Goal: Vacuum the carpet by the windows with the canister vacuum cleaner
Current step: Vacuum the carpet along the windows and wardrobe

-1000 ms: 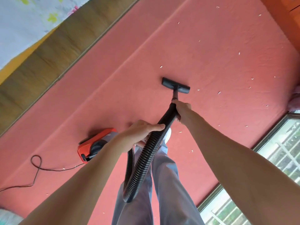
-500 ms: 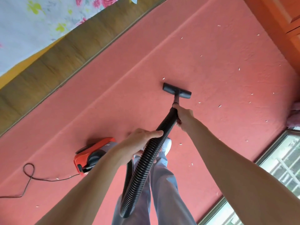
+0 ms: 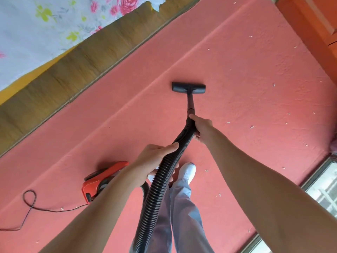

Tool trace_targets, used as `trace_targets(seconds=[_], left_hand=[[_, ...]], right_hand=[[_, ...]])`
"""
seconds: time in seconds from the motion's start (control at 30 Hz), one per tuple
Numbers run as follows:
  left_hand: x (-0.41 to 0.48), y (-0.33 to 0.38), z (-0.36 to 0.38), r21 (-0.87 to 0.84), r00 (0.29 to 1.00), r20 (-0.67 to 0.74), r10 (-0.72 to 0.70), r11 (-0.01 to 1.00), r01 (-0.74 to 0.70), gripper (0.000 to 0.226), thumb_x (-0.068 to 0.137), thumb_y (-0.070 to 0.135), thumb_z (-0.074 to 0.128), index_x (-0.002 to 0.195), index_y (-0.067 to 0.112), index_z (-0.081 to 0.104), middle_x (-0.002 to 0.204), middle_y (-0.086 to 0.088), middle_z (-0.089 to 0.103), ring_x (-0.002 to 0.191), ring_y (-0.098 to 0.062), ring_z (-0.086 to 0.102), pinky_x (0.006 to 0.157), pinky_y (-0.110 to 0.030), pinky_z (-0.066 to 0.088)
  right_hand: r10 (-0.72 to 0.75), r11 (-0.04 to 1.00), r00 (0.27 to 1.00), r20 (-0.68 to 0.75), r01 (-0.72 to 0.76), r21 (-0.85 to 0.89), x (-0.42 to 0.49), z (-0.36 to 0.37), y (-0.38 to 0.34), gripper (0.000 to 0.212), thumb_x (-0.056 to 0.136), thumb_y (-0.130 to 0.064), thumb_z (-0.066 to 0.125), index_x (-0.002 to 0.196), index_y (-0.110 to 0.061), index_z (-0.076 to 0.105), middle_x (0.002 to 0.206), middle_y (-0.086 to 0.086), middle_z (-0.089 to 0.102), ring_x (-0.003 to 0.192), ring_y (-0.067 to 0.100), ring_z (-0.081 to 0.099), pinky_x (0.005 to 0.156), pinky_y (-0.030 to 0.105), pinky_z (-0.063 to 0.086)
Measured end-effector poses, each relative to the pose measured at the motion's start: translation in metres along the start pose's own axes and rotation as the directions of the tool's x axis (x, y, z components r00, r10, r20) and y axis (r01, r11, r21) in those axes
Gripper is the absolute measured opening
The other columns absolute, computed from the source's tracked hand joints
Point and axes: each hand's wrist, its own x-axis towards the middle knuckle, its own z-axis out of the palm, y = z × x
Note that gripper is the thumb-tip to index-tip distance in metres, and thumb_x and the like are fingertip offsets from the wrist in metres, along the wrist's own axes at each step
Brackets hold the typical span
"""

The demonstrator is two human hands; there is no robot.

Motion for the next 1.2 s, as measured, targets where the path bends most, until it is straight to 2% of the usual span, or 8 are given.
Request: trace_targets(seconds=[0.1, 0.23, 0.5, 0.7, 0.8, 0.97, 1.1, 1.2], left_hand=[[0.01, 0.005, 0.006, 0.129, 1.0, -0.013, 0.024, 0.991, -0.022, 0.045, 0.085, 0.049, 0.071, 0.096, 0.006, 0.074, 0.081, -0.011, 0.078, 0.069, -0.025, 0.074, 0.07, -0.039, 0.063], [-0.004, 0.023, 0.006, 0.16, 0.995, 0.066, 0.079, 0.983, -0.089, 0.041, 0.085, 0.047, 0.071, 0.094, 0.008, 0.076, 0.082, -0.01, 0.078, 0.069, -0.022, 0.072, 0.065, -0.032, 0.057], [-0.031, 0.024, -0.01, 0.228, 0.974, 0.225, -0.023, 0.973, -0.029, 0.042, 0.082, 0.044, 0.072, 0.099, 0.006, 0.075, 0.081, -0.011, 0.074, 0.066, -0.02, 0.068, 0.06, -0.029, 0.052], [-0.027, -0.003, -0.001, 0.27, 0.999, 0.023, -0.046, 0.962, 0.039, 0.039, 0.085, 0.043, 0.072, 0.093, 0.005, 0.074, 0.077, -0.012, 0.076, 0.066, -0.026, 0.068, 0.061, -0.033, 0.056], [-0.03, -0.007, 0.012, 0.271, 1.0, -0.029, 0.011, 0.963, -0.002, 0.043, 0.086, 0.042, 0.071, 0.096, 0.0, 0.073, 0.075, -0.013, 0.074, 0.066, -0.027, 0.068, 0.057, -0.028, 0.056], [-0.041, 0.015, 0.036, 0.321, 0.986, 0.147, 0.08, 0.939, -0.124, 0.044, 0.083, 0.046, 0.071, 0.094, 0.003, 0.074, 0.084, -0.017, 0.075, 0.07, -0.024, 0.068, 0.066, -0.035, 0.056], [-0.04, 0.037, 0.06, 0.515, 0.961, 0.271, 0.056, 0.835, -0.194, 0.048, 0.077, 0.05, 0.07, 0.089, 0.004, 0.074, 0.076, -0.002, 0.075, 0.071, -0.014, 0.071, 0.068, -0.027, 0.053], [-0.027, 0.037, 0.076, 0.578, 0.954, 0.298, 0.014, 0.793, -0.192, 0.048, 0.083, 0.049, 0.069, 0.093, 0.002, 0.073, 0.08, -0.005, 0.074, 0.072, -0.014, 0.07, 0.069, -0.026, 0.053]], right_hand=[[0.044, 0.999, 0.998, 0.053, -0.044, -0.008, 0.003, -0.004, -0.002, 0.031, 0.087, -0.03, 0.071, 0.104, -0.007, 0.059, 0.077, 0.008, 0.06, 0.056, 0.017, 0.055, 0.047, 0.023, 0.045], [0.065, 0.985, 0.988, 0.142, -0.086, 0.149, -0.018, -0.025, -0.009, 0.027, 0.089, -0.03, 0.067, 0.098, -0.006, 0.057, 0.079, 0.008, 0.056, 0.064, 0.017, 0.054, 0.057, 0.026, 0.049], [0.138, 0.977, 0.966, 0.219, -0.169, 0.13, -0.036, -0.046, 0.031, 0.03, 0.085, -0.031, 0.069, 0.094, -0.005, 0.06, 0.071, 0.008, 0.053, 0.059, 0.015, 0.049, 0.052, 0.024, 0.045], [0.131, 0.965, 0.966, 0.224, -0.176, 0.192, -0.017, -0.027, 0.056, 0.023, 0.09, -0.028, 0.066, 0.096, -0.007, 0.057, 0.066, 0.006, 0.054, 0.041, 0.011, 0.049, 0.038, 0.016, 0.04], [0.098, 0.959, 0.982, 0.159, -0.136, 0.247, -0.015, -0.029, 0.052, 0.028, 0.087, -0.025, 0.069, 0.105, -0.005, 0.059, 0.072, 0.009, 0.06, 0.041, 0.012, 0.055, 0.041, 0.019, 0.043], [0.068, 0.865, 0.99, 0.123, -0.12, 0.487, -0.027, -0.071, 0.047, 0.035, 0.082, -0.021, 0.067, 0.11, -0.001, 0.059, 0.086, 0.016, 0.063, 0.064, 0.024, 0.06, 0.063, 0.033, 0.05], [0.09, 0.763, 0.983, 0.158, -0.17, 0.623, -0.038, -0.117, 0.071, 0.029, 0.086, -0.023, 0.064, 0.104, -0.001, 0.059, 0.079, 0.015, 0.058, 0.064, 0.024, 0.056, 0.066, 0.036, 0.046], [0.122, 0.716, 0.98, 0.16, -0.198, 0.67, -0.034, -0.141, 0.091, 0.023, 0.093, -0.025, 0.058, 0.095, -0.002, 0.057, 0.075, 0.012, 0.055, 0.063, 0.022, 0.053, 0.061, 0.033, 0.043]])
